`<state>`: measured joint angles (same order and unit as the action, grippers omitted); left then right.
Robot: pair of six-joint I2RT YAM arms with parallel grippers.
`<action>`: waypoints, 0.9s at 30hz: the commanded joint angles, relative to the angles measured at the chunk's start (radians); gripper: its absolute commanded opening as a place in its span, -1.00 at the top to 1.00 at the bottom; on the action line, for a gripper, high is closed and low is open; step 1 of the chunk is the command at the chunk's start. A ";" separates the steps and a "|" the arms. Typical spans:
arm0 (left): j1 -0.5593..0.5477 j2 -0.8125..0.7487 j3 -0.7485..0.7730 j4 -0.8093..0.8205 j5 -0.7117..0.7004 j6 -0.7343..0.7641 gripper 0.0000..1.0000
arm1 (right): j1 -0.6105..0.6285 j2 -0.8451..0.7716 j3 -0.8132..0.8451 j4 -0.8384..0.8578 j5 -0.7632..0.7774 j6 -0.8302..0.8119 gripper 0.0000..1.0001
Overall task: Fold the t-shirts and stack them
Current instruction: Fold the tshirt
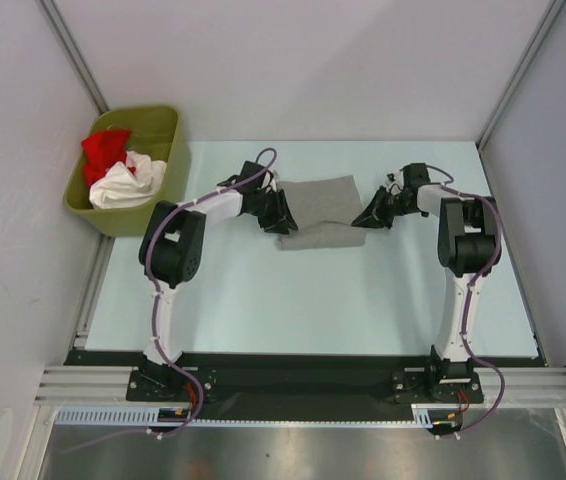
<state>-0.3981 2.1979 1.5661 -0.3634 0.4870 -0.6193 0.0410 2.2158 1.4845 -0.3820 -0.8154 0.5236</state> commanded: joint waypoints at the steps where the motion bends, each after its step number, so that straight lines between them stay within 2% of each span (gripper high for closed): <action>1: 0.002 -0.075 -0.015 -0.088 -0.082 0.154 0.15 | -0.024 -0.053 0.052 -0.089 0.070 -0.125 0.81; 8: 0.001 -0.335 -0.133 -0.109 -0.128 0.103 -0.03 | -0.033 -0.229 0.005 -0.187 0.119 -0.183 0.02; 11: 0.002 -0.400 -0.231 -0.083 -0.116 0.067 -0.07 | -0.033 -0.275 -0.049 -0.187 0.124 -0.244 -0.18; 13: 0.002 -0.421 -0.290 -0.014 -0.078 0.047 -0.08 | -0.032 -0.275 -0.075 -0.183 0.113 -0.264 -0.21; 17: 0.005 -0.391 -0.386 0.084 -0.012 -0.019 -0.04 | -0.033 -0.257 -0.090 -0.157 0.094 -0.295 -0.16; 27: 0.004 -0.273 -0.339 0.167 0.010 -0.048 -0.03 | -0.009 -0.203 -0.118 -0.104 0.061 -0.327 -0.07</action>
<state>-0.3962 1.9141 1.1805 -0.2653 0.4633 -0.6395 0.0147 1.9923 1.3693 -0.5251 -0.7246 0.2291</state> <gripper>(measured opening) 0.516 0.549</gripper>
